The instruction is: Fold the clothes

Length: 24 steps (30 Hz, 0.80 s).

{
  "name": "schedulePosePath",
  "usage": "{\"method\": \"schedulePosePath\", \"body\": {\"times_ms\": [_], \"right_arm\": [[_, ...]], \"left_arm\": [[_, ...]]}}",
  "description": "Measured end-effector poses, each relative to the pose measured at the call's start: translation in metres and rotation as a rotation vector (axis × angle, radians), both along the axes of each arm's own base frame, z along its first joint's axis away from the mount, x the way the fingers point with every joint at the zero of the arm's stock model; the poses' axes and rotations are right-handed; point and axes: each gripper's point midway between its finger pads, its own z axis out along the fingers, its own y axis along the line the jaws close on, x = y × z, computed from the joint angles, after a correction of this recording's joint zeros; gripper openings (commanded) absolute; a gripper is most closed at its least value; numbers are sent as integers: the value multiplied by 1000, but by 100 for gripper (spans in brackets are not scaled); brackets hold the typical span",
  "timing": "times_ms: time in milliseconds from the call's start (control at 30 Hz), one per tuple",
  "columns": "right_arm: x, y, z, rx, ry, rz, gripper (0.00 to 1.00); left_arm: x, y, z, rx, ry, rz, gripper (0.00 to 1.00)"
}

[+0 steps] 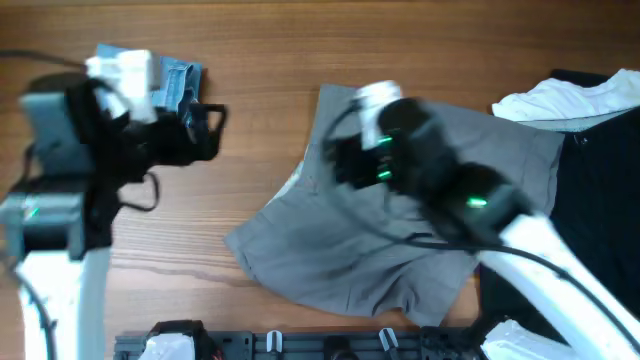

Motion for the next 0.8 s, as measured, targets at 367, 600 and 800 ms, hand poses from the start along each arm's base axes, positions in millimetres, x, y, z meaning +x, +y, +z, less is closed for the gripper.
{"method": "schedulePosePath", "body": {"times_ms": [367, 600, 800], "right_arm": [[-26, -110, 16, 19, 94, -321, 77], [-32, -113, 8, 2, 136, -329, 77], [-36, -115, 3, -10, 162, -333, 77]], "left_arm": [[120, -168, -255, 175, 244, -430, 83], [139, -185, -312, 178, 222, -451, 50], [152, -176, -319, 175, 215, -397, 4]]}}
